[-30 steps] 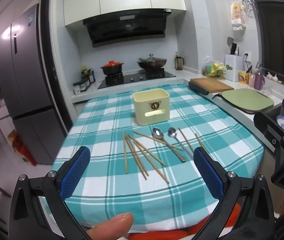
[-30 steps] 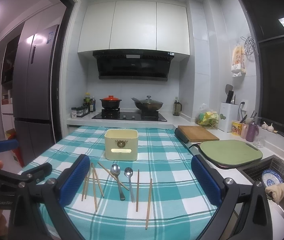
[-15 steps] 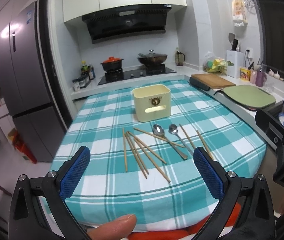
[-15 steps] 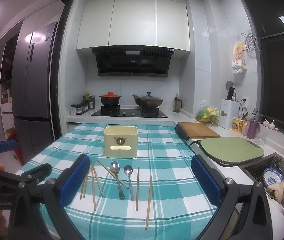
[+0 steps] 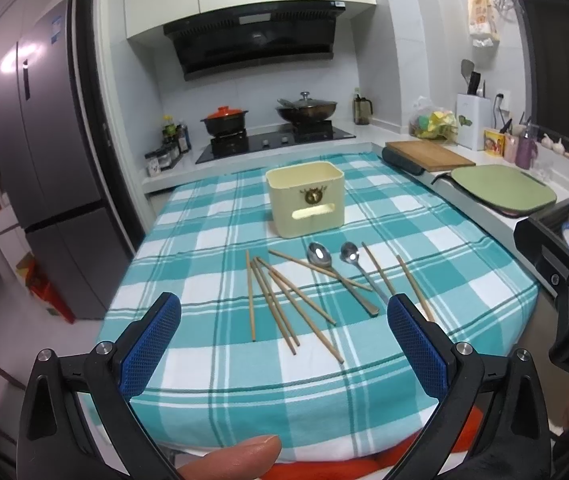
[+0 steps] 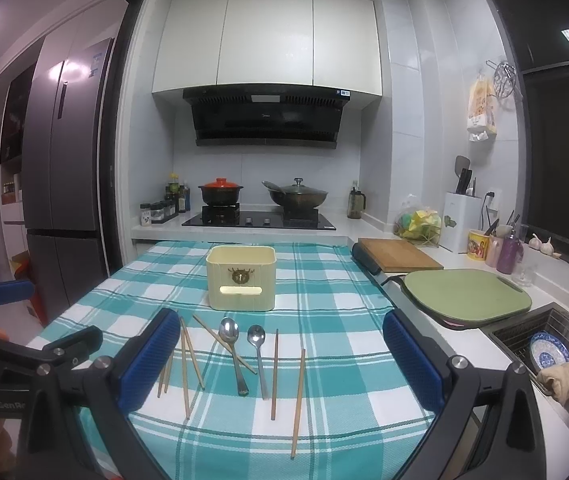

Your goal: Organize utensils

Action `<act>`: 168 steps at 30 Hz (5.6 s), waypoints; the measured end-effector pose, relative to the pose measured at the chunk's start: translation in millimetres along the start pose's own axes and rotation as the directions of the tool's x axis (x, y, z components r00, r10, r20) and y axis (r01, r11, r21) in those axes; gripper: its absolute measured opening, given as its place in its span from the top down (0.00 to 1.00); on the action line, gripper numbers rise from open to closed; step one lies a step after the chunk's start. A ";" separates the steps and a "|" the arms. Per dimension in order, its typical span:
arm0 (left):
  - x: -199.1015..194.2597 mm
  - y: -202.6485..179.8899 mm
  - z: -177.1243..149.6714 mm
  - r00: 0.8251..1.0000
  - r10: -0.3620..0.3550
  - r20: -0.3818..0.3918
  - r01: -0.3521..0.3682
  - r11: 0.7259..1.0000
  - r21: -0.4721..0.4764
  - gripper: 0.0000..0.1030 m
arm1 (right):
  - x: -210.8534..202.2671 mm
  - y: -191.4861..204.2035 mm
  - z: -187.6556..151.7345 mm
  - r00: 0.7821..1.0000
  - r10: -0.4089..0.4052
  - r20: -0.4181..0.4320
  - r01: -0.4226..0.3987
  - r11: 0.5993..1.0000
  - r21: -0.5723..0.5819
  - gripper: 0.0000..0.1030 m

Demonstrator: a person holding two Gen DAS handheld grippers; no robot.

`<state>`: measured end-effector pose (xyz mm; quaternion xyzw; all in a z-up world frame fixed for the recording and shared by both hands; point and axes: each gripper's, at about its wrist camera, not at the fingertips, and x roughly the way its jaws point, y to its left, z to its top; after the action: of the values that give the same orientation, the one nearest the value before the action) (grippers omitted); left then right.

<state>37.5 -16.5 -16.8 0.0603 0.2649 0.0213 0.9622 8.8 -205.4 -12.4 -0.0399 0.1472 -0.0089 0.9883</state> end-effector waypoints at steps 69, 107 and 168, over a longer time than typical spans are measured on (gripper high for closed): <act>319.9 96.3 -53.7 0.897 0.028 -0.442 -0.068 0.995 -0.075 0.02 | 260.3 -47.4 -132.7 0.736 0.131 -0.665 -0.170 0.985 0.006 0.55; 360.8 125.2 62.6 0.903 -0.249 -0.349 0.175 0.958 -0.229 0.95 | 382.4 -58.6 -35.3 0.699 0.353 -0.622 -0.285 0.935 0.210 0.93; 227.1 108.1 5.8 0.925 -0.203 -0.321 0.132 0.964 -0.229 0.10 | 288.4 -70.9 23.4 0.865 0.257 -0.430 -0.259 0.964 0.055 0.50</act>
<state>234.6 106.7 -113.3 -0.0657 0.4283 -0.0243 0.9009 291.0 -282.7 -68.0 -0.0193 0.3673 0.1151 0.9228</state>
